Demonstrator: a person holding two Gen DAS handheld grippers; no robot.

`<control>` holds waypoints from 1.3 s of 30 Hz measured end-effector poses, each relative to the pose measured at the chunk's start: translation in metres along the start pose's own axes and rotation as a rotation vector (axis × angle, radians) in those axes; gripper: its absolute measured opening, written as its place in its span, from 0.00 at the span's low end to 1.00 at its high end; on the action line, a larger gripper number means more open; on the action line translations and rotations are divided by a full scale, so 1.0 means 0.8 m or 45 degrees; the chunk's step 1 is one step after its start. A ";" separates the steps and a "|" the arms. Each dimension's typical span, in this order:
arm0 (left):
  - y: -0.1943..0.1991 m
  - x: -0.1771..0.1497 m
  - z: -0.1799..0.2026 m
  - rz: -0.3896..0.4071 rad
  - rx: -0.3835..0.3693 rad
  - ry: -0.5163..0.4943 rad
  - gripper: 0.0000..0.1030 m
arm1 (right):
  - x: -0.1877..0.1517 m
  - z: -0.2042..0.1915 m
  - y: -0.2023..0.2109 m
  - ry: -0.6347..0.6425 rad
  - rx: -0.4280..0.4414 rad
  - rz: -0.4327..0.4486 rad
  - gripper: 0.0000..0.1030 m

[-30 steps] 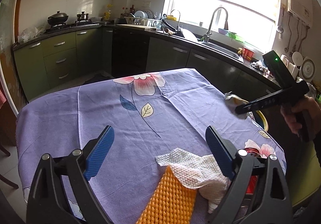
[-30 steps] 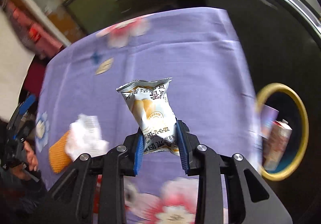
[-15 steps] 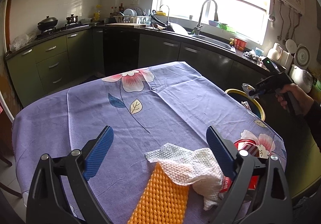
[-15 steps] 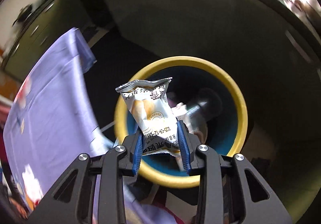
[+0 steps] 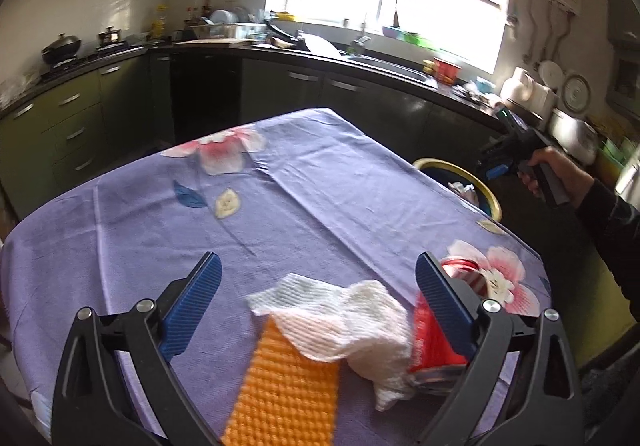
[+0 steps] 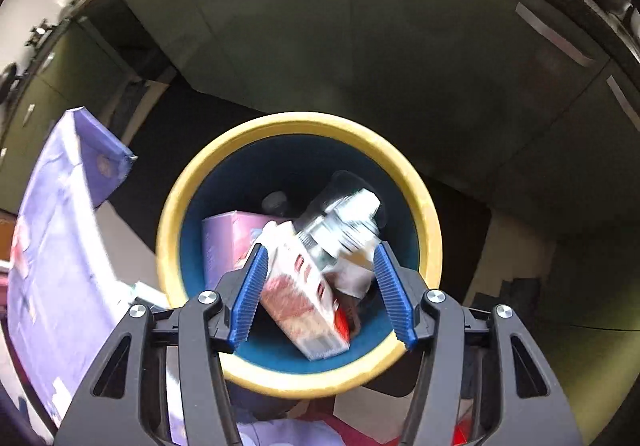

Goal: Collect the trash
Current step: 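Grasp the red Coca-Cola can with the left gripper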

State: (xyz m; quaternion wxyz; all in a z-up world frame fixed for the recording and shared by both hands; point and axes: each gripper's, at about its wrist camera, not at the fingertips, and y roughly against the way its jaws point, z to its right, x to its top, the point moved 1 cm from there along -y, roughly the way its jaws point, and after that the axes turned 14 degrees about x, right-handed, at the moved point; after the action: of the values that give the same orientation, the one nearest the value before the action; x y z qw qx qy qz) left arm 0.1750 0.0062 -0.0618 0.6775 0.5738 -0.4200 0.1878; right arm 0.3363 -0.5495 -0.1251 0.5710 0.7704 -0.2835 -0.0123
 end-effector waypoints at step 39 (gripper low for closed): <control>-0.056 -0.028 0.190 -0.390 -0.117 -0.567 0.71 | -0.239 -0.084 0.092 0.434 0.431 0.095 0.66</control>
State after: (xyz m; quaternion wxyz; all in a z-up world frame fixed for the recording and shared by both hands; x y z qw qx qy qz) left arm 0.1412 -0.1433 -0.1093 0.6142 0.6266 -0.4751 -0.0668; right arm 0.1674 -0.4187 -0.0950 0.4732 0.8351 -0.2093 0.1866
